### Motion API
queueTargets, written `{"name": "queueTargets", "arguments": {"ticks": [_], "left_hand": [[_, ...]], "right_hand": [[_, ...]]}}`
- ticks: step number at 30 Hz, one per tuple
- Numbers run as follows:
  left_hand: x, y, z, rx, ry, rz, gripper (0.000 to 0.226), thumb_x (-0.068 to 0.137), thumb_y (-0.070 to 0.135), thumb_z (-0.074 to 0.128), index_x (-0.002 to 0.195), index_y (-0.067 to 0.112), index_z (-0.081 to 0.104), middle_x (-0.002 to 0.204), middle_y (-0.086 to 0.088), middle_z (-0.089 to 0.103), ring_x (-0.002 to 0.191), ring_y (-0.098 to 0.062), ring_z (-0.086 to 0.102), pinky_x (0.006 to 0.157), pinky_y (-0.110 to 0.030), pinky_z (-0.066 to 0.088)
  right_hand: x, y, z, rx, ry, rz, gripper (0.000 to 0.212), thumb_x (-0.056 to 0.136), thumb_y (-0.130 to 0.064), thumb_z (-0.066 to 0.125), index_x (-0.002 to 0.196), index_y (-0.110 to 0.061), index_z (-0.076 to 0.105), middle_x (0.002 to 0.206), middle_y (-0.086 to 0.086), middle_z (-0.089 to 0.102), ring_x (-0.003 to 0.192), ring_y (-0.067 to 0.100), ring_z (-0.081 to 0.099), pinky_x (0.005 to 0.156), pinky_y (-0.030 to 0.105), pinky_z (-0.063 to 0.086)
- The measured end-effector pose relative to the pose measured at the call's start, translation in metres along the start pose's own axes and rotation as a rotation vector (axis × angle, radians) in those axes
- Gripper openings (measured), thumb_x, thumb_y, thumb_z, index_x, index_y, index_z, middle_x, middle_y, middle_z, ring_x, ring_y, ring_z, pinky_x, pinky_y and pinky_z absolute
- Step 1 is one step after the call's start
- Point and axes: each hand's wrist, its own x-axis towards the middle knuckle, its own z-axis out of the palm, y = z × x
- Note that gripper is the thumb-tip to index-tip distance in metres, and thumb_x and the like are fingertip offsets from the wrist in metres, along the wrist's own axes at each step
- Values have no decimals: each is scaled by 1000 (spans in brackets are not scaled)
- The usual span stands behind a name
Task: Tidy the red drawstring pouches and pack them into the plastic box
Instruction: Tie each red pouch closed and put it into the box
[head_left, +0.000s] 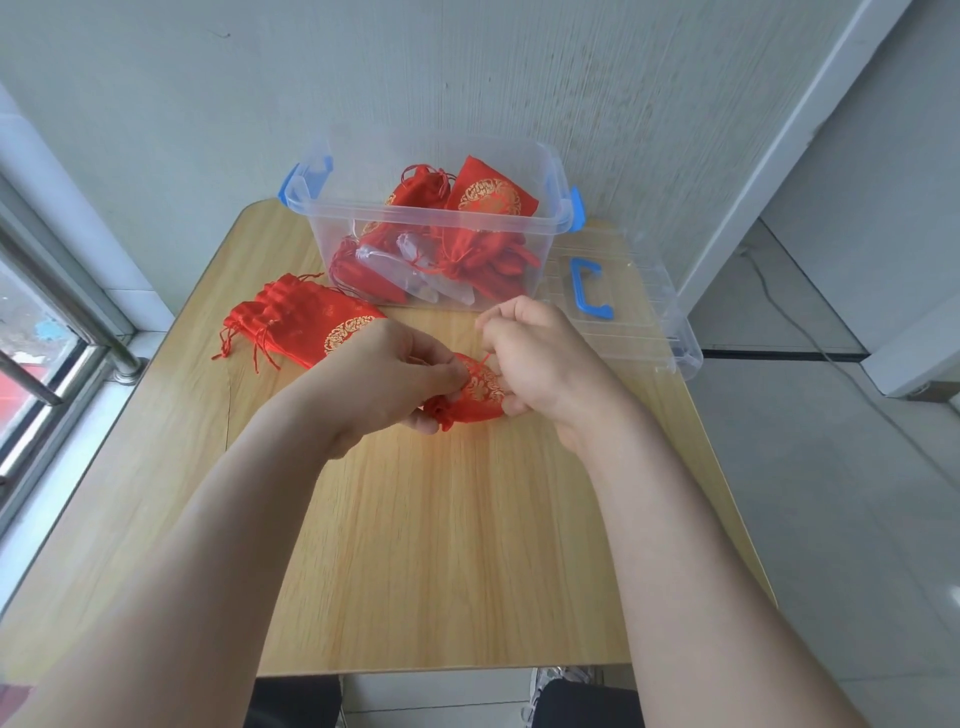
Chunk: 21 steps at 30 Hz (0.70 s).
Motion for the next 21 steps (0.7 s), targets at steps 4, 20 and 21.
{"name": "queueTargets", "arguments": {"ticks": [4, 20, 21], "left_hand": [[-5, 2, 2, 135, -119, 49, 20, 99, 14, 70, 82, 6, 78, 82, -7, 77, 73, -29, 79, 84, -44, 66], [-4, 5, 0, 112, 21, -1, 20, 95, 21, 74, 80, 11, 81, 66, 5, 71, 62, -11, 58, 58, -27, 53], [-3, 3, -1, 97, 50, -14, 20, 96, 22, 74, 80, 12, 81, 65, 3, 70, 64, -14, 57, 59, -30, 51]], "right_hand": [[1, 4, 1, 15, 1, -14, 20, 94, -8, 52, 99, -20, 67, 61, -4, 59, 52, 14, 52, 51, 31, 45], [2, 5, -5, 219, 143, -116, 24, 91, -4, 74, 104, -23, 67, 85, -3, 78, 62, 9, 69, 54, 26, 53], [3, 6, -4, 108, 167, -168, 23, 88, -6, 74, 98, -26, 69, 82, -6, 78, 64, 7, 69, 57, 25, 53]]}}
